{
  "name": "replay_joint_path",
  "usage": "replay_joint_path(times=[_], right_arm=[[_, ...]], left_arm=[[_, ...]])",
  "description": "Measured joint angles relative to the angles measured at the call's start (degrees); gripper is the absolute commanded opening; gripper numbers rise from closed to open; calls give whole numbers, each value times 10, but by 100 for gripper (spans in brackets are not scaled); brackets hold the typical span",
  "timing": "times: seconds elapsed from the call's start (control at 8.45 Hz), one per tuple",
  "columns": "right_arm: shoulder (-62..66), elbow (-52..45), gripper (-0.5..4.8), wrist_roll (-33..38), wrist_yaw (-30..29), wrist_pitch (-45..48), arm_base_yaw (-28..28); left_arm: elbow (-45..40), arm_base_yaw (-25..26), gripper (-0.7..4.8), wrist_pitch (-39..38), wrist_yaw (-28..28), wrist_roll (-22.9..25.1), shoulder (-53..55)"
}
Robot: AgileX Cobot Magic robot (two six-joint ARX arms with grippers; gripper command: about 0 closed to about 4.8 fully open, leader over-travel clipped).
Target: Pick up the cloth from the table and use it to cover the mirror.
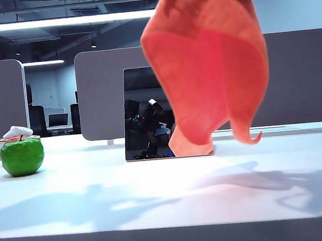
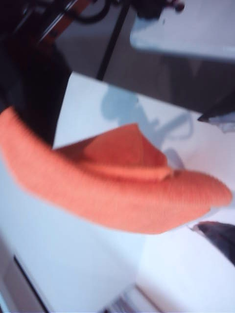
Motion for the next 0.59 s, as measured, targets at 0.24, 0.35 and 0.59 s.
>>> replay_joint_path(times=[0.24,0.35,0.59], right_arm=[[0,18,-6,29,-3,37,0],[0,30,-6,30,33,32,0],[1,30,-6,30,33,20,-1]], left_arm=[[0,0,256,-3,23,13,15],[0,0,256,0,94,33,17],[0,-2,256,14,104,35,16]])
